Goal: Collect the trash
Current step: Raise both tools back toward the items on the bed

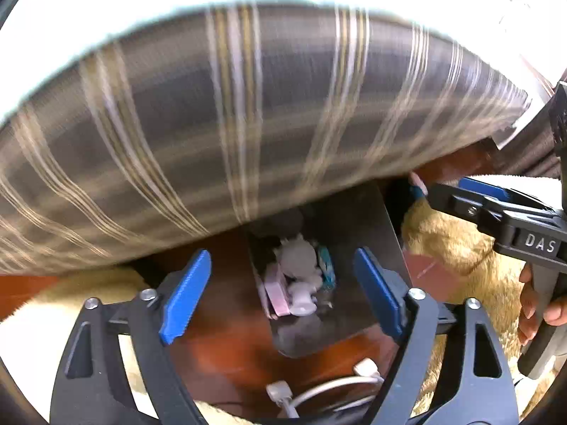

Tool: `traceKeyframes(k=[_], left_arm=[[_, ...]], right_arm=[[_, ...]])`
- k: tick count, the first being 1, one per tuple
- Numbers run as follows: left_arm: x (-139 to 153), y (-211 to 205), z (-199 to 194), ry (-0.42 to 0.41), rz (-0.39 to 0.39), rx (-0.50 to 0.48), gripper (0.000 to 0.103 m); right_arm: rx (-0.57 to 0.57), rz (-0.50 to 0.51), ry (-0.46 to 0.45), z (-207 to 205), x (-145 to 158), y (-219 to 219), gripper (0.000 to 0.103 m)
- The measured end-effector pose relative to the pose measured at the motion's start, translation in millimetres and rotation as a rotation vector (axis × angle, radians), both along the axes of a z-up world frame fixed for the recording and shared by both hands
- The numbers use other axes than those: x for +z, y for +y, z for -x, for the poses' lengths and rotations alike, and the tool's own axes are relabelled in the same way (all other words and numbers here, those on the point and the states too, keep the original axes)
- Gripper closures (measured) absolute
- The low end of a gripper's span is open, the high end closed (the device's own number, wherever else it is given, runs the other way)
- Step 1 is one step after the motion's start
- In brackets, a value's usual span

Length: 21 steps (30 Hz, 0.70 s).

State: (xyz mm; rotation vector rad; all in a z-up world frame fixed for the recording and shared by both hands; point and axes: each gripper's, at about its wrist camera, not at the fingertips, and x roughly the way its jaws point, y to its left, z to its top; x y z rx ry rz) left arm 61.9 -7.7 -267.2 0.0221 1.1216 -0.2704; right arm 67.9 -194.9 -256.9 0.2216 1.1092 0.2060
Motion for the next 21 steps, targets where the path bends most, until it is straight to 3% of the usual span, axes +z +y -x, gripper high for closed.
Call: traceKeyframes(k=[3,13,17,21], left_arm=[[23,4,1,-0.051,-0.01,0.003,0.018],[114,13,-6,-0.239,-0.002,0.014,0.011],[136,20,-22,-0.27,0.028,0.011,0.01],[151,26,-47,-0.319,0.009,0.026,0.008]], right_arm=[[-0.006,0.016,-0.052,2,23,0,0.013],[0.022,0.047,-0.283,-20,119,1,0.008],[0.034,0.011,-0.305,-46,133,6,0.008],[0.055,-0.003,-0.296,-82,136,16,0.008]])
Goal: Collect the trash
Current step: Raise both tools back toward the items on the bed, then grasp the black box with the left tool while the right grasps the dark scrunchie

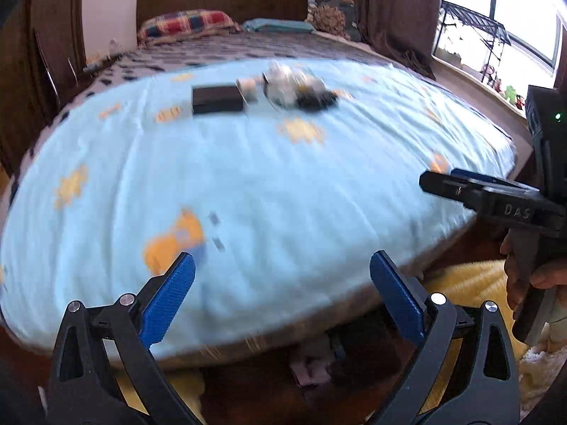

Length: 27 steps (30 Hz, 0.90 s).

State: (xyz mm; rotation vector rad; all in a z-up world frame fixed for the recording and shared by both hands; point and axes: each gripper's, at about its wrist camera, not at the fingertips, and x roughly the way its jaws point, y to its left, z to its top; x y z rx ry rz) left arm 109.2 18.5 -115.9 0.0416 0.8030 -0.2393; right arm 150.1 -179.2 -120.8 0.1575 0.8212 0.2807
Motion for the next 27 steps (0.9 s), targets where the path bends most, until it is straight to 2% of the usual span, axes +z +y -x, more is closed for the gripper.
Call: traceKeyframes(k=[3,10,18,22,27], left_arm=[[4,6,-22,-0.021,-0.013,0.029,0.008],[4,20,-92,-0.01,-0.06,0.126,0.008],[8,14,-150,-0.036,-0.109,0.162,0.008],[7,10,-176,-0.038,-0.132,0.17,0.008],[1,9,-204,-0.017,-0.122,0.19,0.008]], right_arm=[[0.003,-0.006,0.007,-25,2,6,0.008],[0.0,0.022,-0.002,-75,0,21,0.008],[-0.005,-0.008,0.035,-132,-8,32,0.009],[-0.02,-0.041,0.053,-154,-12,31,0.02],[-0.023,-0.044,0.065,-174,-12,35,0.024]])
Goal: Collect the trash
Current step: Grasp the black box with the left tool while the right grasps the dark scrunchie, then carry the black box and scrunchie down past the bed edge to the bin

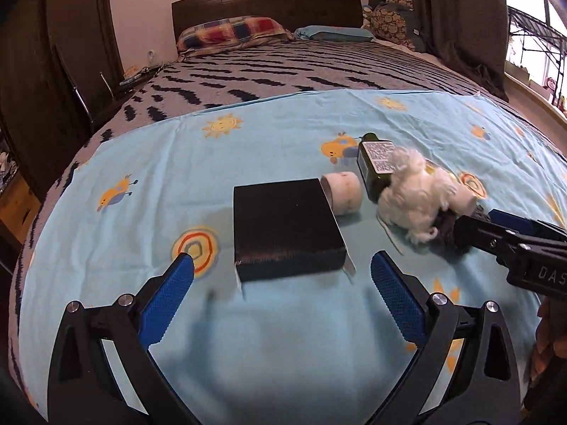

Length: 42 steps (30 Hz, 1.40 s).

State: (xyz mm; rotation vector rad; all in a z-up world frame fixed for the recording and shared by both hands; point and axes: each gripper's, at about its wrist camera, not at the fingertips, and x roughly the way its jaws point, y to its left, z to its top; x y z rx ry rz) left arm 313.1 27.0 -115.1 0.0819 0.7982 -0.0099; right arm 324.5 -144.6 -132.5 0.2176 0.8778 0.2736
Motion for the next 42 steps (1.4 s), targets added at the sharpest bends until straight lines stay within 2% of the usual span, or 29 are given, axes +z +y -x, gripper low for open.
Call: traceKeyframes(k=[3,8,9,12,13,17,21,27,35,42], left_arm=[[-5,1,-14,0.015,0.025,0.021,0.008],[-16,-3,-31,0.069,0.031,0.019,0.009],[-18,-3,-34,0.08,0.034,0.015,0.011],[-22,-4,-38,0.105,0.035,0.011,0.025],[-22,-4,-39,0.108,0.028,0.011,0.03],[-20,-7,-36,0.1,0.02,-0.015,0.032],[-14,-8,-24,0.082,0.014,-0.029,0.033],[-1,-4,16,0.026,0.009,-0.046,0.033],[13,0,90,-0.016,0.068,-0.092,0.033],[22,-7,165,-0.054,0.102,-0.164,0.033]], right_arm=[[0.012,0.015,0.005,-8,-2,7,0.029],[0.027,0.02,0.004,-10,-4,12,0.048],[0.034,0.014,0.005,-9,-5,12,0.05],[0.046,0.012,0.004,-6,-4,13,0.059],[0.055,0.007,0.004,-5,-4,13,0.067],[0.082,0.01,-0.001,3,-1,18,0.082],[0.101,0.017,-0.018,17,3,18,0.086],[0.1,0.013,-0.032,42,7,4,0.087],[0.106,-0.012,-0.059,98,16,-22,0.087],[0.17,-0.035,-0.127,167,30,-31,0.087]])
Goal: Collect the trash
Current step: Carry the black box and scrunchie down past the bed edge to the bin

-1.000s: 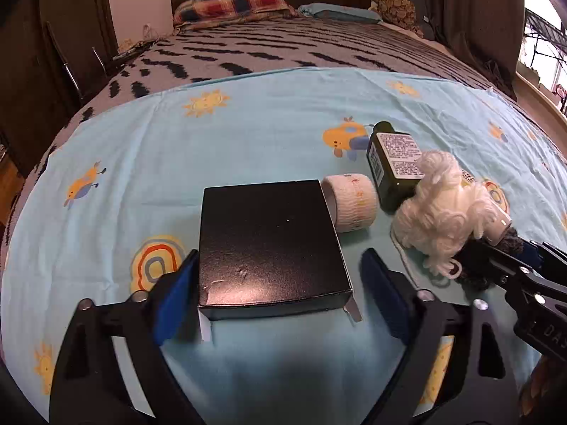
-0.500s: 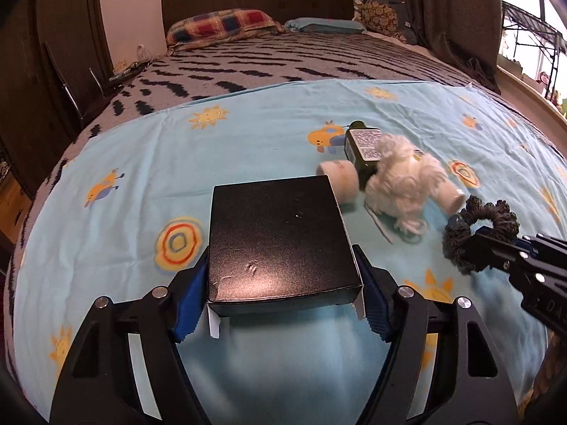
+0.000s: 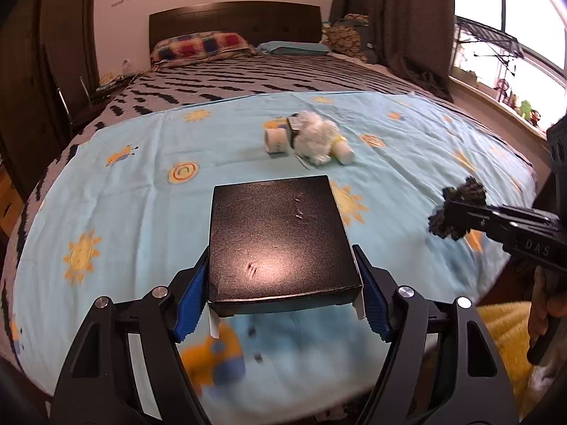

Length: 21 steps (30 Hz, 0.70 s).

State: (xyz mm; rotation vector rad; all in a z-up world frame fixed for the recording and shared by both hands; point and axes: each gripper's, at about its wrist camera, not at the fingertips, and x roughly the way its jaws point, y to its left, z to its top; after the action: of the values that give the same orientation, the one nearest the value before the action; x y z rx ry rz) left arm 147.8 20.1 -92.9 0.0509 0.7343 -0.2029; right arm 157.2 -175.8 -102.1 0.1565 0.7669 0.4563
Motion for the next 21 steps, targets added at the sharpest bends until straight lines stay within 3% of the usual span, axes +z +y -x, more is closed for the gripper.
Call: traceKeyframes(k=[6,11,14,21], left_arm=[[-9,-8,53,0.011,0.005,-0.047,0.033],[-33,-14,86,0.085,0.02,-0.073,0.033],[-46,-19,102,0.124,0.019,-0.081,0.033],[-77,-29,119,0.244,0.054,-0.089,0.033]], right_arm=[[0.023,-0.004,-0.022,46,1,-4,0.087],[0.022,0.029,-0.003,78,-12,-4,0.087],[0.008,0.069,0.034,92,-27,-3,0.087],[-0.001,0.053,0.149,114,-63,-4,0.087]])
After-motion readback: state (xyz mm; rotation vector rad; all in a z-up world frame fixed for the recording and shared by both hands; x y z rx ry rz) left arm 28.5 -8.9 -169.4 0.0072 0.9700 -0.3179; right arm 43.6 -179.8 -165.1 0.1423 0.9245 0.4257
